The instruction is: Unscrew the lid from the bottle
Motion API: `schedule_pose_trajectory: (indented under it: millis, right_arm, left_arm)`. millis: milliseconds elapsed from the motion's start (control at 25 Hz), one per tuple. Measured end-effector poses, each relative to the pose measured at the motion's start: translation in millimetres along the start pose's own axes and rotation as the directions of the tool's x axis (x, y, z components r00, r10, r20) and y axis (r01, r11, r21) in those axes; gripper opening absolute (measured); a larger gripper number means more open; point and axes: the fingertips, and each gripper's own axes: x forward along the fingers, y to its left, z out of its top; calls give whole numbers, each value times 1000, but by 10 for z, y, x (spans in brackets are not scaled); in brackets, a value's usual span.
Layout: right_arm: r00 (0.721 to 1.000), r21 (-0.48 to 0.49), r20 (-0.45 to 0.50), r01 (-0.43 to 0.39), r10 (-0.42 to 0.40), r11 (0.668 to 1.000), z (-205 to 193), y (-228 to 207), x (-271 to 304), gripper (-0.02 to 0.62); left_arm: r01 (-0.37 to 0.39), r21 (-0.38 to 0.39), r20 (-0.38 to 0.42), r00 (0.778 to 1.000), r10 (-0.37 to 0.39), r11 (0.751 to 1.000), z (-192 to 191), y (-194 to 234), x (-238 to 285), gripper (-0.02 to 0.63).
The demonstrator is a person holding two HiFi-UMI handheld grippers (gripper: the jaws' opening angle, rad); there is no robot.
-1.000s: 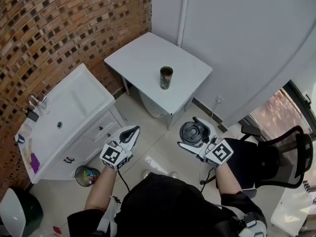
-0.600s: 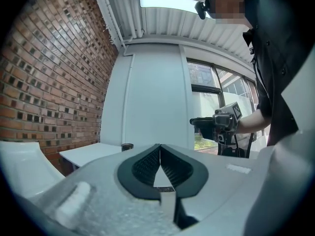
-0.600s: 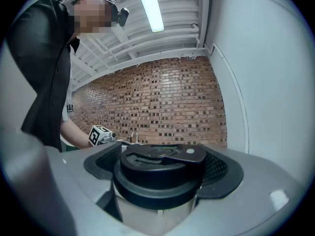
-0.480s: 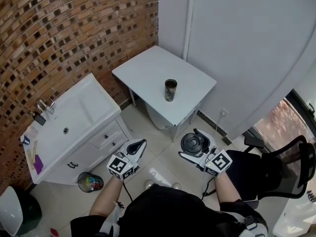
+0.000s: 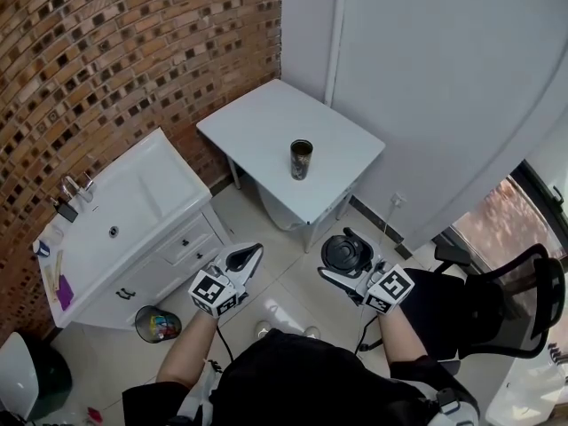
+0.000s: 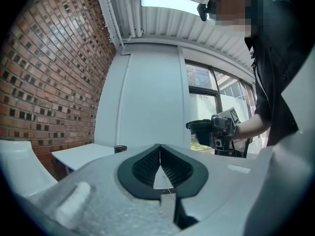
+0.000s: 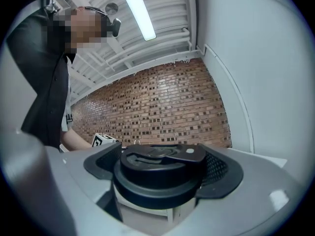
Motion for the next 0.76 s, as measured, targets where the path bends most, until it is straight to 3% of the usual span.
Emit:
schedule_pose_trajectory:
  millis: [240,760]
  right_arm:
    - [999,-14,-25,-31,30,999,-61,-29,25,482]
    - [995,-55,-67,-71,67,996,-134,-47,93,482]
  left_arm:
    - [41,36,-39,998,-39,999,-110,-112,66,5]
    - [58,27,-22,998,-57,998,-133,-142,141,5]
